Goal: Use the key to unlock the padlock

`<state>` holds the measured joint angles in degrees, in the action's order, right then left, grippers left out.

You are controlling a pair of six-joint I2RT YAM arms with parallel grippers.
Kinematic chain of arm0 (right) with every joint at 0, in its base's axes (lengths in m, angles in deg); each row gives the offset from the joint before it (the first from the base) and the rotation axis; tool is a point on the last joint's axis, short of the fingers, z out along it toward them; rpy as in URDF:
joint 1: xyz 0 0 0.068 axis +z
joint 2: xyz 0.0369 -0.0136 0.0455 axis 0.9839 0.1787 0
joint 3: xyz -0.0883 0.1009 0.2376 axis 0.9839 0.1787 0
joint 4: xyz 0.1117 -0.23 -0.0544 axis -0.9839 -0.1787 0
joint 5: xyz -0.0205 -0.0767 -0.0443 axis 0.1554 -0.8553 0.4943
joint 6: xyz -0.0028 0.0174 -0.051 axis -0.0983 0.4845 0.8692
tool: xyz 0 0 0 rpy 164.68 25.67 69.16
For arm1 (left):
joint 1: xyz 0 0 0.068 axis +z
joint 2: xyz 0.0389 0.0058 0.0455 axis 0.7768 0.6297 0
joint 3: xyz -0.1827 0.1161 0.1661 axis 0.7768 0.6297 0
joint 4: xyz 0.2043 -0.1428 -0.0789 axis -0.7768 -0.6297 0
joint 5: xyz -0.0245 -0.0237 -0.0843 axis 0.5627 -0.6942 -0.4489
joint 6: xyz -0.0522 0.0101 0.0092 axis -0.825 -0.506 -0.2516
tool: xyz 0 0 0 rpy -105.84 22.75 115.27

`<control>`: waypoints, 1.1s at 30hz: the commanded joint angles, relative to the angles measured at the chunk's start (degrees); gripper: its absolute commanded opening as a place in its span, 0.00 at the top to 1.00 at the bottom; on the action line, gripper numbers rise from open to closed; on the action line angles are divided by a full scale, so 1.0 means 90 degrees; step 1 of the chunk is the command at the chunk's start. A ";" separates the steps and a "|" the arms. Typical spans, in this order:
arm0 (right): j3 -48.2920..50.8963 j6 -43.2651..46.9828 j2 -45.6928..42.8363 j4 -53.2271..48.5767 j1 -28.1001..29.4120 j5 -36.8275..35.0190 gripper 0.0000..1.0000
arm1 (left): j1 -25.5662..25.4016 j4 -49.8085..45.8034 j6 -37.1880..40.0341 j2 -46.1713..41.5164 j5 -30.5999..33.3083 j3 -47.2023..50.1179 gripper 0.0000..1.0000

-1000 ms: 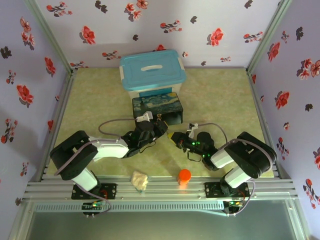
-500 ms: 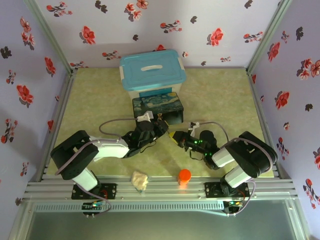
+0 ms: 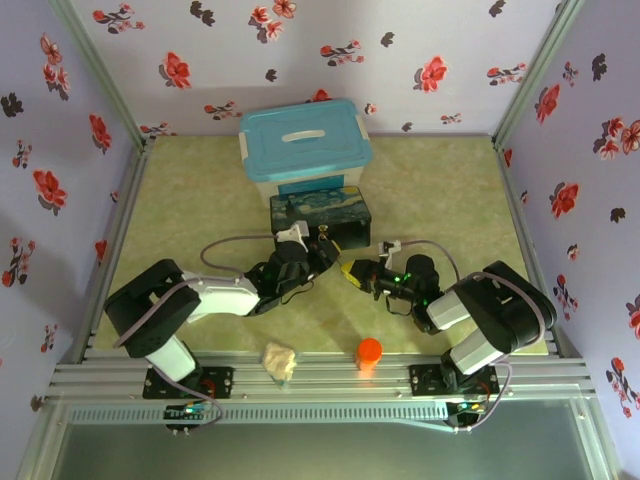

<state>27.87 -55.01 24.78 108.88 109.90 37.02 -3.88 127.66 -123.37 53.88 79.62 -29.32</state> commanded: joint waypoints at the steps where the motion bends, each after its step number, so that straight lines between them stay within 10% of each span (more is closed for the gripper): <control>1: -0.0461 -0.0054 0.0024 0.0444 -0.0116 -0.0082 1.00 | -0.0272 0.0460 0.0150 0.0142 -0.1004 -0.0241 1.00; 14: -0.0682 0.1350 -0.1583 -0.2487 -0.0272 -0.0387 1.00 | -0.0312 0.0408 0.0023 0.0190 -0.1064 -0.0282 1.00; 33: -0.0514 0.0456 -0.0226 -0.0179 -0.0594 -0.0101 1.00 | -0.0400 0.1147 -0.0574 0.0127 -0.1228 -0.0110 1.00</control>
<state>24.94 -50.44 21.67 100.50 105.29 40.65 -3.81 131.90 -126.30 55.69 80.10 -30.35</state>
